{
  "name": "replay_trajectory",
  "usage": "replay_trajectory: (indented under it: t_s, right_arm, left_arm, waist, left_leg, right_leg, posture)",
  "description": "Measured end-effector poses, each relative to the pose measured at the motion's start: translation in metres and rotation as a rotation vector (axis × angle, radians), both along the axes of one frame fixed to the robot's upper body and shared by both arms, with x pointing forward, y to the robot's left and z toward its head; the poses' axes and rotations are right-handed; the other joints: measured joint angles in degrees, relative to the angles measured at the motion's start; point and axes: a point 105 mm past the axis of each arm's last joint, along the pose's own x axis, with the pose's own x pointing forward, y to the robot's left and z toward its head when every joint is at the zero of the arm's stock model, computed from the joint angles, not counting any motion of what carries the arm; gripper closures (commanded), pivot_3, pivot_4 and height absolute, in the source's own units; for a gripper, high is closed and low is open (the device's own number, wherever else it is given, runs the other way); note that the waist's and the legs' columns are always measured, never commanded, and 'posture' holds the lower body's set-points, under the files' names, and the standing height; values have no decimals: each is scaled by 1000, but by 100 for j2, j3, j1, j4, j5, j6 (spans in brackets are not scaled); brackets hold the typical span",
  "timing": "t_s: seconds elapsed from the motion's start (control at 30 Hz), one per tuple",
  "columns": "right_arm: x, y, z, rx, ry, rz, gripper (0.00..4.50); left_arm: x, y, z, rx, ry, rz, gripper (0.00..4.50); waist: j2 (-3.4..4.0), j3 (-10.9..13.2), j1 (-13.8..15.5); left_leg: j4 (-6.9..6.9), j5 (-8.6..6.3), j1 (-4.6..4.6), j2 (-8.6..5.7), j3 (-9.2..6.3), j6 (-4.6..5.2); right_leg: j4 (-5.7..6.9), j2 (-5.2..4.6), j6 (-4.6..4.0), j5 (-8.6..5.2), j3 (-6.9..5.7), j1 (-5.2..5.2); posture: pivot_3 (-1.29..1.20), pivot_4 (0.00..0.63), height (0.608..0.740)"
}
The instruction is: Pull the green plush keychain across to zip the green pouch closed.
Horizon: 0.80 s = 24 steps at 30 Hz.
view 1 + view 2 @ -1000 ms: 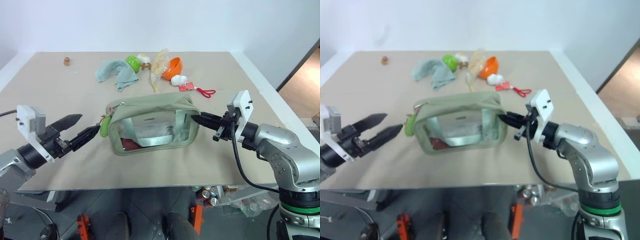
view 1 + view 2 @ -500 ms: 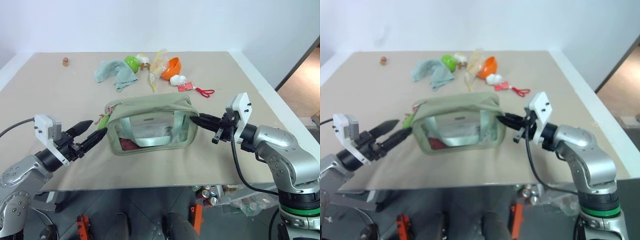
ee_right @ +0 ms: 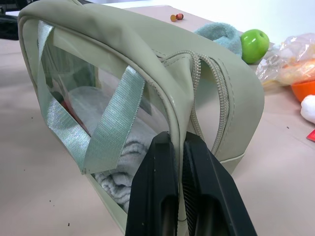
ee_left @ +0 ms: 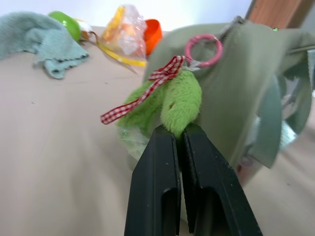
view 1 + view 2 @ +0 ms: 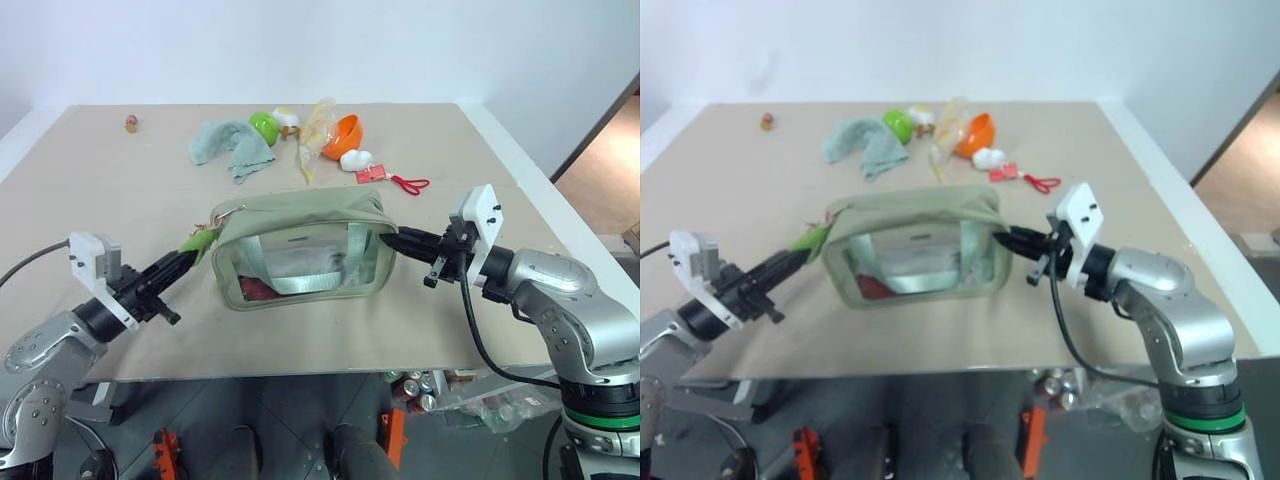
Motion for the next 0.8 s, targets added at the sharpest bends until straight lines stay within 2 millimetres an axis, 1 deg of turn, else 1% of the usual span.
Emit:
replay_trajectory:
  t_s: [0.03,0.07,0.1,0.13,0.17,0.2,0.23,0.27,0.3,0.37,0.4,0.5,0.53,0.6,0.67,0.73,0.77,0.8]
  right_arm:
    - [0,0,0,0,0,0,4500]
    - [0,0,0,-2,1,-1,4500]
    - [1,-1,0,-3,1,-5,4500]
    - [1,0,2,-4,-4,-5,4500]
    - [1,1,3,-5,-9,-3,4500]
    - [1,2,4,-7,-10,2,4500]
    - [1,4,3,-10,-6,9,4500]
    - [1,5,1,-13,2,15,4500]
    - [1,8,0,-16,4,24,4500]
    - [2,7,0,-16,8,20,4500]
    - [3,7,0,-19,6,18,4500]
    - [5,6,0,-22,4,9,4500]
    - [5,6,-1,-24,4,2,4500]
    - [6,5,-1,-24,4,-2,4500]
    - [6,5,-1,-25,3,-4,4500]
    - [6,5,-1,-25,2,-4,4500]
    - [6,5,-1,-25,2,-4,4500]
    - [6,5,-1,-25,2,-4,4500]
  left_arm:
    - [1,0,7,6,-22,-4,4473]
    - [3,-2,18,13,-51,-17,4473]
    - [6,-7,38,35,-103,-46,4473]
    - [7,-14,65,56,-187,-79,4473]
    - [5,-22,88,75,-260,-112,4473]
    - [2,-29,102,89,-307,-138,4473]
    - [0,-39,111,110,-338,-179,4473]
    - [1,-55,113,145,-348,-246,4473]
    - [2,-67,108,169,-331,-296,4473]
    - [8,-81,94,185,-288,-360,4473]
    - [13,-90,84,201,-256,-393,4473]
    - [26,-107,63,287,-232,-456,4473]
    - [28,-110,60,313,-235,-464,4473]
    - [31,-111,59,342,-246,-470,4473]
    - [32,-111,59,356,-244,-488,3799]
    - [33,-109,59,374,-232,-507,3234]
    - [33,-108,59,384,-231,-512,2813]
    - [32,-107,60,393,-230,-514,2492]
  waist:
    - [0,0,0]
    - [-1,0,1]
    - [-10,5,1]
    - [-17,5,3]
    - [-18,4,6]
    - [-14,2,6]
    - [-10,0,-4]
    - [-8,0,-7]
    - [-8,0,-9]
    - [-8,1,-1]
    - [-9,1,1]
    - [-9,1,10]
    - [-9,1,8]
    - [-9,1,5]
    - [-9,1,8]
    - [-9,1,8]
    - [-9,1,7]
    - [-8,1,5]
  left_leg:
    - [0,0,1,0,0,0]
    - [1,1,1,0,0,0]
    - [1,5,-2,0,-4,4]
    - [1,8,-8,1,-11,4]
    - [1,7,-3,-2,-8,4]
    - [1,7,-3,-6,-5,4]
    - [0,6,0,-7,5,4]
    - [-2,4,1,-10,11,4]
    - [-4,3,-1,-11,10,4]
    - [-6,2,-3,-12,7,6]
    - [-6,2,-9,-11,3,6]
    - [-6,2,-10,-12,-1,5]
    - [-6,2,-10,-12,0,6]
    - [-6,2,-10,-12,0,6]
    - [-5,2,-9,-12,-1,6]
    - [-4,2,-9,-12,-1,6]
    - [-4,2,-9,-12,-1,6]
    - [-4,2,-9,-12,-1,6]
  right_leg:
    - [0,0,0,1,0,0]
    - [0,0,1,1,0,1]
    - [0,2,-1,3,-4,-2]
    - [-2,5,-1,8,-9,-5]
    - [-3,2,2,8,-7,3]
    - [-7,-1,7,7,-3,4]
    - [-7,-2,13,6,8,5]
    - [-7,-3,17,4,15,4]
    - [-8,-3,18,3,17,-1]
    - [-7,-2,19,1,14,0]
    - [-7,-1,17,0,10,-6]
    - [-7,-1,16,0,7,-5]
    - [-7,-1,16,0,7,-4]
    - [-7,-2,16,0,9,-4]
    - [-7,-2,16,0,7,-3]
    - [-7,-2,16,0,7,-3]
    - [-7,-2,16,0,7,-3]
    - [-7,-2,17,0,7,-3]
  posture:
    - [0,150,740]
    - [0,150,740]
    - [0,150,740]
    - [0,150,740]
    - [0,150,740]
    - [0,150,740]
    - [0,150,740]
    - [0,150,740]
    - [0,150,740]
    - [0,150,740]
    - [0,150,740]
    - [0,150,740]
    - [0,150,740]
    - [0,150,740]
    - [0,150,740]
    - [0,150,740]
    - [0,150,740]
    - [0,150,740]
